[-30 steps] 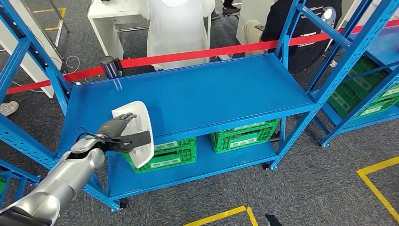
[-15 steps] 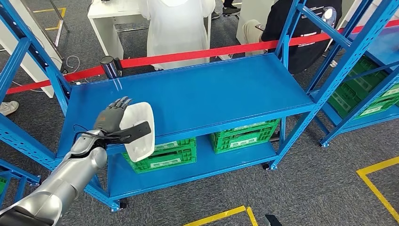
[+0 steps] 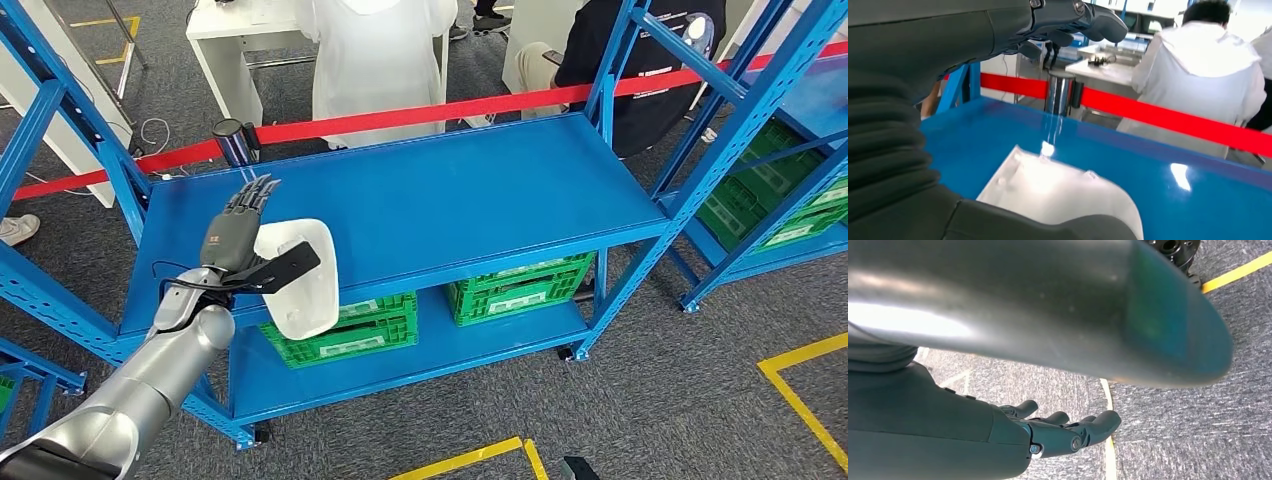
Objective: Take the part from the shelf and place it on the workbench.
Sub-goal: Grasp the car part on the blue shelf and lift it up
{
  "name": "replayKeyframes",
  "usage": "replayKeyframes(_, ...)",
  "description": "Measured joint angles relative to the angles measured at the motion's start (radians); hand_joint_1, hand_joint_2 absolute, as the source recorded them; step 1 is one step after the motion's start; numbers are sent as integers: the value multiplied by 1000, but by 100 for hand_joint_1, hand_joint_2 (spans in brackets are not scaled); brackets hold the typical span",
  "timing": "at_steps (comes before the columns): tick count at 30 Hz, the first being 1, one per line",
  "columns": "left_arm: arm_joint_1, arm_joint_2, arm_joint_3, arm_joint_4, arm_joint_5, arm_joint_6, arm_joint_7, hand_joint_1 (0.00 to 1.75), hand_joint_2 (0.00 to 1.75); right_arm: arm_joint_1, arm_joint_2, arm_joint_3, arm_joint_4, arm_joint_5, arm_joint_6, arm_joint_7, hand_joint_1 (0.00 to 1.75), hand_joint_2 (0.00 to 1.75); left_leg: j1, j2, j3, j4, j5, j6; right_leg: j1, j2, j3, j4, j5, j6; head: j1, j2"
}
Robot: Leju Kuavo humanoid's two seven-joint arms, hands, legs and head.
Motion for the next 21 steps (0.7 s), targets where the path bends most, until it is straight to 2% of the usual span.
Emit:
replayKeyframes(8, 0, 0, 8, -14, 48, -77, -63, 0, 0, 0, 0, -3, 0, 1, 1, -2, 0, 0, 0, 0, 0, 0, 0, 0, 0, 0, 0, 0, 0, 0, 0, 0)
replayKeyframes(14, 0, 5, 5, -28, 63, -267, -141, 0, 0, 0, 0, -7, 0, 1, 11, -14, 0, 0, 0, 0, 0, 0, 0, 0, 0, 0, 0, 0, 0, 0, 0, 0)
replayKeyframes(21, -1, 13, 1, -38, 61, -308, -161, 0, 0, 0, 0, -7, 0, -1, 17, -16, 0, 0, 0, 0, 0, 0, 0, 0, 0, 0, 0, 0, 0, 0, 0, 0)
